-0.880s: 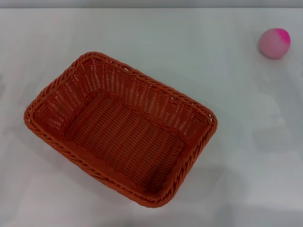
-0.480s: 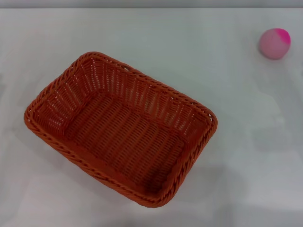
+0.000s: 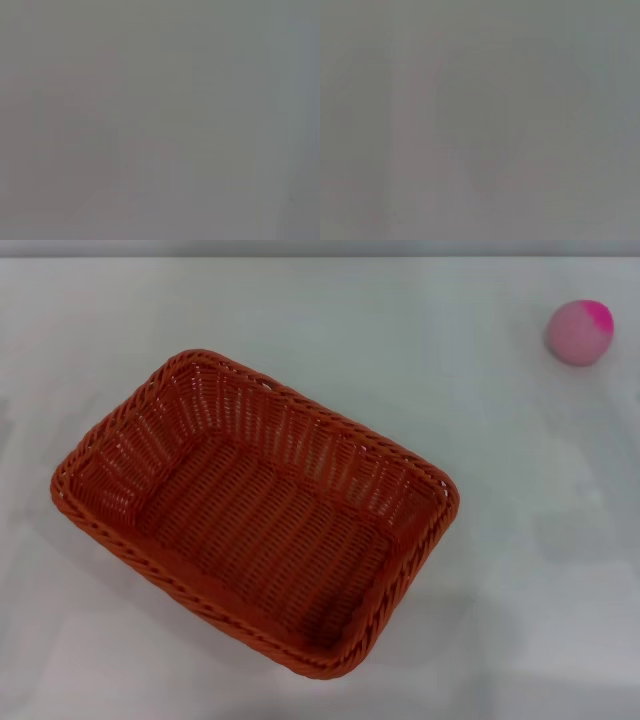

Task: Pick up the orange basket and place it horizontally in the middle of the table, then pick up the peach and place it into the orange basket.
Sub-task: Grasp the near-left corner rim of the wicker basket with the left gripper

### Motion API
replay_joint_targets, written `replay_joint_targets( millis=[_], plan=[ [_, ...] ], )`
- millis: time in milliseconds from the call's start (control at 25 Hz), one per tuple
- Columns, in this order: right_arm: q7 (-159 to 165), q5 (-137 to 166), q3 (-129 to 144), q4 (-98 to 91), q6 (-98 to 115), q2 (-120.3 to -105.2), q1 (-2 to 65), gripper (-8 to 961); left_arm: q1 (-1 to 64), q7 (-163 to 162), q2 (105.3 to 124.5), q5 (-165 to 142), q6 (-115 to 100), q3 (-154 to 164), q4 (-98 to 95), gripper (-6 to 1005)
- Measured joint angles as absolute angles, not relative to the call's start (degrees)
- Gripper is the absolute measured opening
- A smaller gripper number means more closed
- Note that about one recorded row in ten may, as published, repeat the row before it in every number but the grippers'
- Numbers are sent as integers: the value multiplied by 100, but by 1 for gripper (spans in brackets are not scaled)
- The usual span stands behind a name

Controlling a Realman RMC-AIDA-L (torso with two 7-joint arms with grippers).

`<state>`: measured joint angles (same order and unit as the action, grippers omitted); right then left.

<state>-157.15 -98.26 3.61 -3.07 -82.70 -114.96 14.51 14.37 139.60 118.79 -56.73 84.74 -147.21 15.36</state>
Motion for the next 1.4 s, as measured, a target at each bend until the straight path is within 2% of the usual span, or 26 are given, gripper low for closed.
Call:
replay_joint_targets(
  millis=[400, 880, 1000, 1240, 1400],
  plan=[
    [-15715, -9826, 360, -315, -8197, -11496, 1486, 827, 1077, 12750, 11882, -6219, 8554, -14713, 2643, 697],
    [-15715, -9826, 360, -359, -8157, -11496, 1552, 827, 1036, 8532, 11831, -8650, 8527, -14769, 5888, 686],
    [-15715, -9830, 360, -360, -8169, -11496, 1560, 827, 1259, 7313, 11705, -9492, 8658, -14737, 6648, 684],
    [-15715, -9835, 361, -361, -8183, -11496, 1553, 827, 2300, 5497, 11121, -11301, 9515, -14777, 6922, 678],
    [-15715, -9836, 360, -361, -8190, -11496, 1555, 827, 2977, 5035, 10972, -12545, 9882, -14737, 6930, 674]
  ],
)
